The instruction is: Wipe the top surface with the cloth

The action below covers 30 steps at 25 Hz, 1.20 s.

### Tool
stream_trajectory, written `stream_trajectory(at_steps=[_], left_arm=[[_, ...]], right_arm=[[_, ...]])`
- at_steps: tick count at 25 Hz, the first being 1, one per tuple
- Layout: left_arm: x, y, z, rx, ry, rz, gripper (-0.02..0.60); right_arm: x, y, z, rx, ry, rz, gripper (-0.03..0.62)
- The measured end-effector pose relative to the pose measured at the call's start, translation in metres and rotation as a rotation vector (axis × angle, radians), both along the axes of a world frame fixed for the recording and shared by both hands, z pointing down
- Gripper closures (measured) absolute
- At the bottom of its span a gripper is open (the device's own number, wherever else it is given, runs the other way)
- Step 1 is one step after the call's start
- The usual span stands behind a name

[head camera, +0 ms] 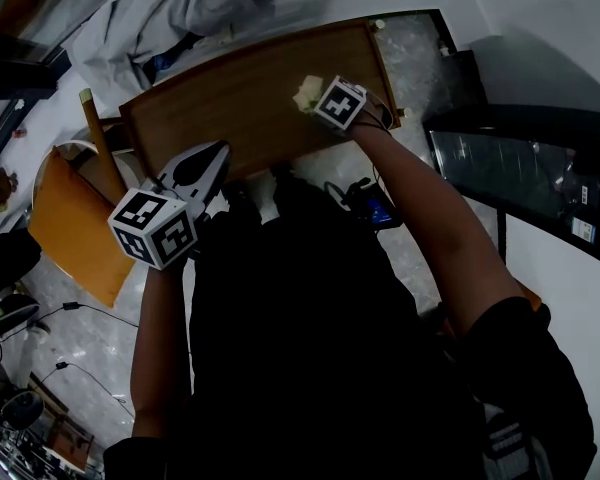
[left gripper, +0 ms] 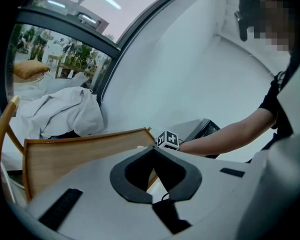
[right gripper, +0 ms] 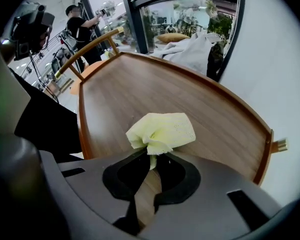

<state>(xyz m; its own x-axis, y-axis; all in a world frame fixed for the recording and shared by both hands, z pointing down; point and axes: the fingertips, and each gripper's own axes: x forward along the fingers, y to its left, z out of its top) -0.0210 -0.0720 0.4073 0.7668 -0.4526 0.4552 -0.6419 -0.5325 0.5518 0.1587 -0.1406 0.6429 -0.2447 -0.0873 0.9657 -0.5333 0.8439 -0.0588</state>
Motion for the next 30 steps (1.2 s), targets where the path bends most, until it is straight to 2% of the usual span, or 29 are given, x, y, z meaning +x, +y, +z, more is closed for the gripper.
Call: stream_trajectory(at_steps=[5, 11, 17, 21, 26, 30], left_arm=[[0.021, -0.002, 0.004, -0.008, 0.01, 0.023, 0.572], [0.039, -0.003, 0.007, -0.013, 0.022, 0.04, 0.572], [0.047, -0.005, 0.008, -0.015, 0.035, 0.036, 0.572], [0.046, -0.006, 0.005, -0.006, 0.043, 0.029, 0.572], [0.034, -0.006, 0.003, -0.002, 0.047, 0.006, 0.572], [0.017, -0.004, 0.001, 0.004, 0.048, -0.018, 0.572]], right_arm=[[0.032, -0.005, 0.001, 0.008, -0.004, 0.034, 0.546], [0.076, -0.015, -0.006, 0.023, 0.068, 0.061, 0.546], [0.105, -0.012, -0.005, -0.026, 0.144, 0.055, 0.546], [0.12, -0.018, -0.009, -0.018, 0.217, 0.025, 0.546], [0.131, -0.018, -0.007, -0.056, 0.234, 0.07, 0.546], [0.148, -0.018, -0.008, -0.08, 0.287, 0.116, 0.546]])
